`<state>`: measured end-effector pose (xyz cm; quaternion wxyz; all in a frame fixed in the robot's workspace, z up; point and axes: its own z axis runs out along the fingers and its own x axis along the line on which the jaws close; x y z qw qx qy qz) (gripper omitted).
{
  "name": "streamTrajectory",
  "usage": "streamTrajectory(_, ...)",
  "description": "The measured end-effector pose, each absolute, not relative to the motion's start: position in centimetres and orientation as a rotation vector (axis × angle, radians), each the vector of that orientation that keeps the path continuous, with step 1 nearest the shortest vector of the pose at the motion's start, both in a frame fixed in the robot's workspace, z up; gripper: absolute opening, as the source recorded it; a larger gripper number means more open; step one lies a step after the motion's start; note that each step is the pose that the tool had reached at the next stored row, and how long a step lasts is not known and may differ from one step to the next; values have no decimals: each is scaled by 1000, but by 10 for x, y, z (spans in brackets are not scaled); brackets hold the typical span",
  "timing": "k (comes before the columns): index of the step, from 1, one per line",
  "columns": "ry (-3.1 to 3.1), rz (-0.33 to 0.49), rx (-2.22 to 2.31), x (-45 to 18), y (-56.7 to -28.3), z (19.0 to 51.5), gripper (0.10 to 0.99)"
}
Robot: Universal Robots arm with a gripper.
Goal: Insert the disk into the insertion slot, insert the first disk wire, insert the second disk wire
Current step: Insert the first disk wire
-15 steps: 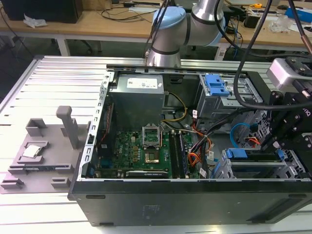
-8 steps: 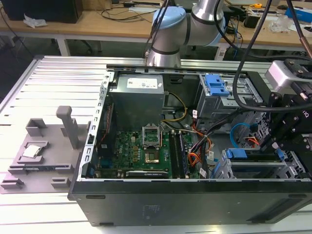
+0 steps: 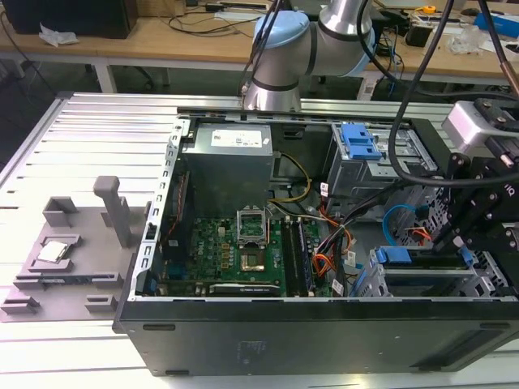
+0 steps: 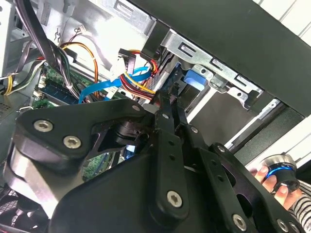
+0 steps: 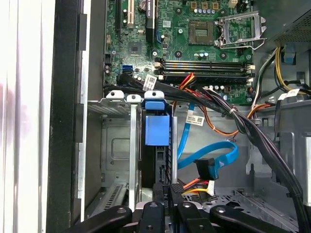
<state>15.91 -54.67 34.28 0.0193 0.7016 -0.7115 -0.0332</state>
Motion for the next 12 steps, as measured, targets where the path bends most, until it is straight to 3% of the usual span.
streamTrajectory(12,-2208,-109,2177,161,-549,335,169)
